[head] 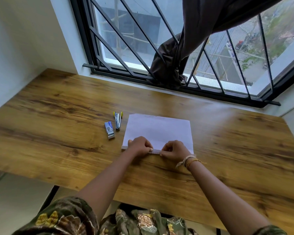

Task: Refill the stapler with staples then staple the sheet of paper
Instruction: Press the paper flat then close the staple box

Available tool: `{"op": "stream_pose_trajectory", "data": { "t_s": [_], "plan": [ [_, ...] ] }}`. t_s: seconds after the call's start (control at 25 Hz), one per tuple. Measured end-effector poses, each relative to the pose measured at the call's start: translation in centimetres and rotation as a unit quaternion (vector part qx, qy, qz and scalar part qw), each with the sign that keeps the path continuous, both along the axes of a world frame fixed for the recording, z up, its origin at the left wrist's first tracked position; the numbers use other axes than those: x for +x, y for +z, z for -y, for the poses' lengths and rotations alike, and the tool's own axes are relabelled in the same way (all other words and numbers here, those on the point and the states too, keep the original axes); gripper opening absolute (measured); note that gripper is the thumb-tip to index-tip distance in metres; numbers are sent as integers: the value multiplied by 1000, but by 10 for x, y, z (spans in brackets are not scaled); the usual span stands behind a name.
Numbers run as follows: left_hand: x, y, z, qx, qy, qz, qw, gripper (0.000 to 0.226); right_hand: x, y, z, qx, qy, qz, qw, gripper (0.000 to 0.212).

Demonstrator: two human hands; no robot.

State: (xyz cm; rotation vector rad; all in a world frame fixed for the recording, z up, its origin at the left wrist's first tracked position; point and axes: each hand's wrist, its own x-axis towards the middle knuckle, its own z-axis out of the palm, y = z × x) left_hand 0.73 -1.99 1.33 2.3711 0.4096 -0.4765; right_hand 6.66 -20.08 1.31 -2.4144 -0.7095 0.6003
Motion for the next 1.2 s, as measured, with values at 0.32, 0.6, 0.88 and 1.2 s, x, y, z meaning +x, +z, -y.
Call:
{"op": "stream_pose_trajectory", "data": {
  "t_s": [0.32, 0.6, 0.88, 1.2],
  "plan": [
    [-5, -9, 21, 133, -22, 161, 978, 27, -12, -13, 8, -12, -59, 265, 962, 11],
    [-22, -25, 22, 236, -124, 75, 961, 56, -20, -17, 15, -16, -14, 249, 968, 35],
    [-40, -22, 26, 242, -124, 62, 960, 69, -37, -21, 23, -3, -25, 231, 973, 46],
    [-78, -4, -2, 126, 105, 251, 954, 38, -48, -6, -30, 109, -121, 145, 976, 39]
  ]
}}
